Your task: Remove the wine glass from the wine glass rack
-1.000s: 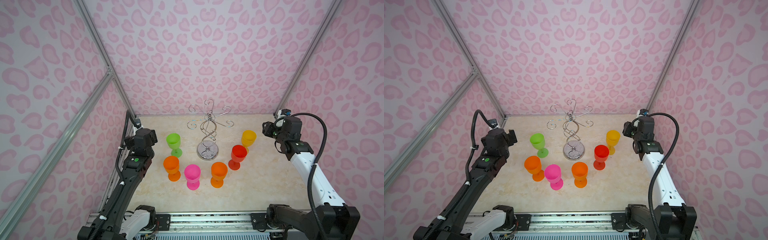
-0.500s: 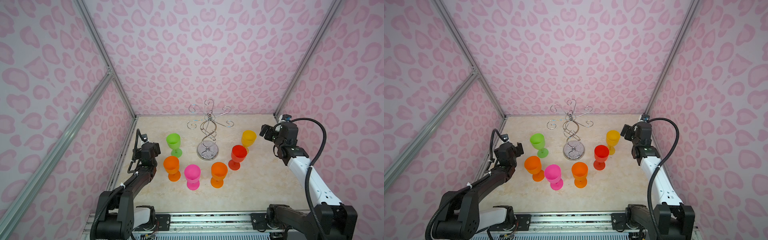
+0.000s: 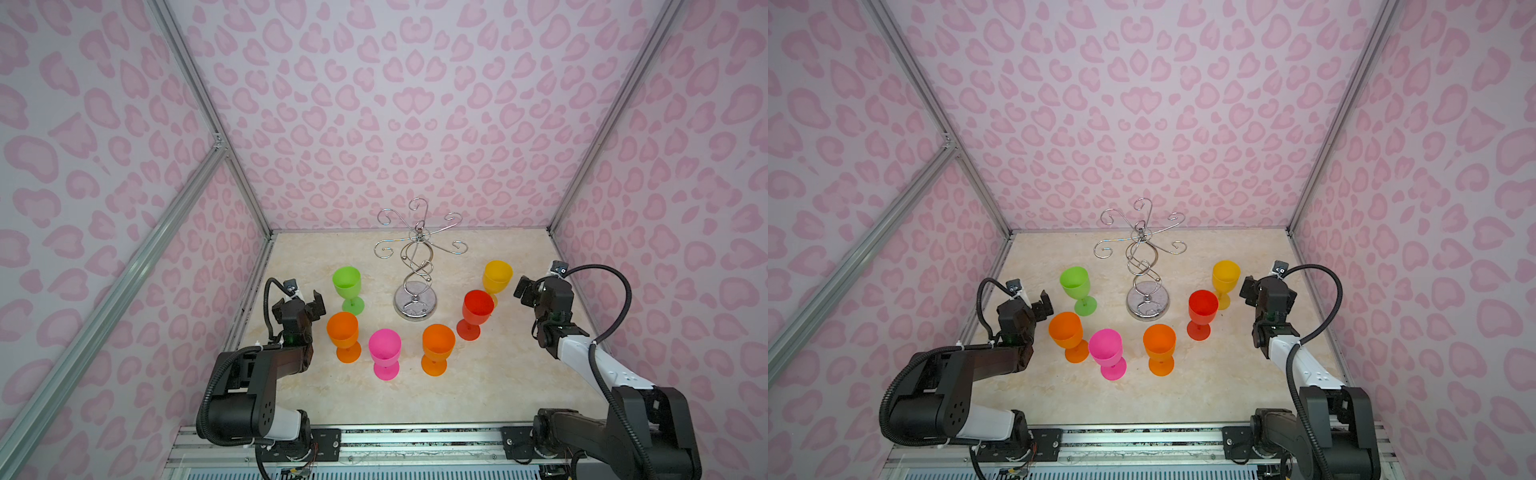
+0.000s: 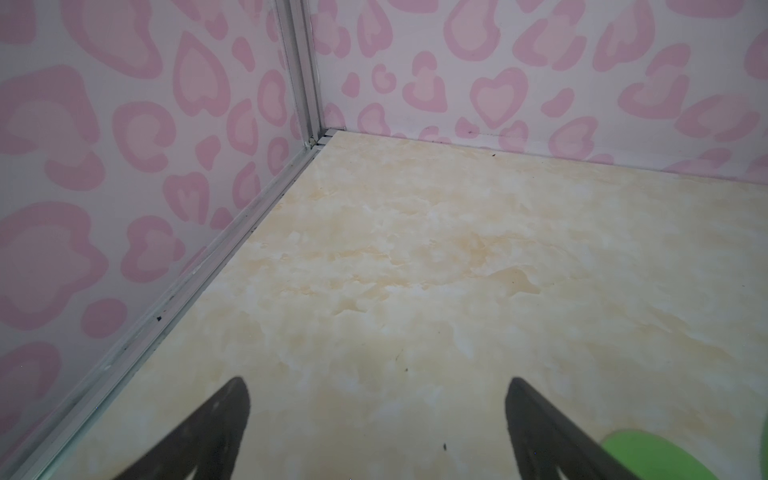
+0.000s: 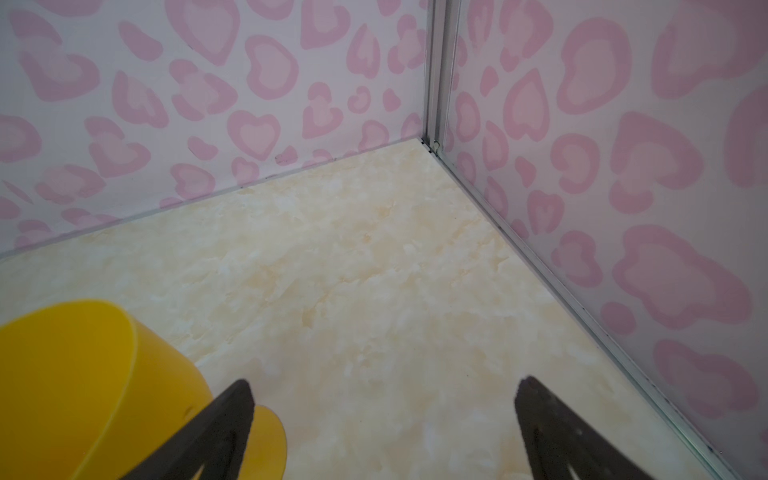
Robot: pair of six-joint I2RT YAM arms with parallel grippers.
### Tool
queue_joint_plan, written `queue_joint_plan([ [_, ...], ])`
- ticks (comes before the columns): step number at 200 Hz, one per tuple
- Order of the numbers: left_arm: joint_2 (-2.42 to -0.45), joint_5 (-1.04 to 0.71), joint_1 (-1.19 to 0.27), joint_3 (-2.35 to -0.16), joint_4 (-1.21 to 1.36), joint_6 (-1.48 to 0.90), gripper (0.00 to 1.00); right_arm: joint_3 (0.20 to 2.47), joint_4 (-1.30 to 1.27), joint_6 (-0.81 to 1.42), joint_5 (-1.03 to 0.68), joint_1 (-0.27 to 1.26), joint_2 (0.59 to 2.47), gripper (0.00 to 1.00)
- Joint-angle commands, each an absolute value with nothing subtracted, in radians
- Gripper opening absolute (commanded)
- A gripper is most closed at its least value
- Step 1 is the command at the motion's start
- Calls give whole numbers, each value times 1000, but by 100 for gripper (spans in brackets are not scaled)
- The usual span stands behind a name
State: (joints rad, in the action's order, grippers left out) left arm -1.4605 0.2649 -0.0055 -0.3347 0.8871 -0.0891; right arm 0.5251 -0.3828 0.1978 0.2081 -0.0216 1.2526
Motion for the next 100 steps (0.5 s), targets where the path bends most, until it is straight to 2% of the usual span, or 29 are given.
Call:
queue_joint_plan([
  [1, -1471, 239, -3, -327, 983, -91, 98, 496, -589, 131, 281, -16, 1306, 98],
  [39, -1471, 240, -3, -327, 985, -90, 97, 461, -679, 79, 296, 22, 1413, 98],
  [73, -1470, 240, -3, -322, 989, -90, 98, 376, -929, -5, 409, 111, 1505, 98],
  [100, -1466, 239, -3, -320, 994, -90, 98, 355, -977, -1, 470, 132, 1516, 98],
])
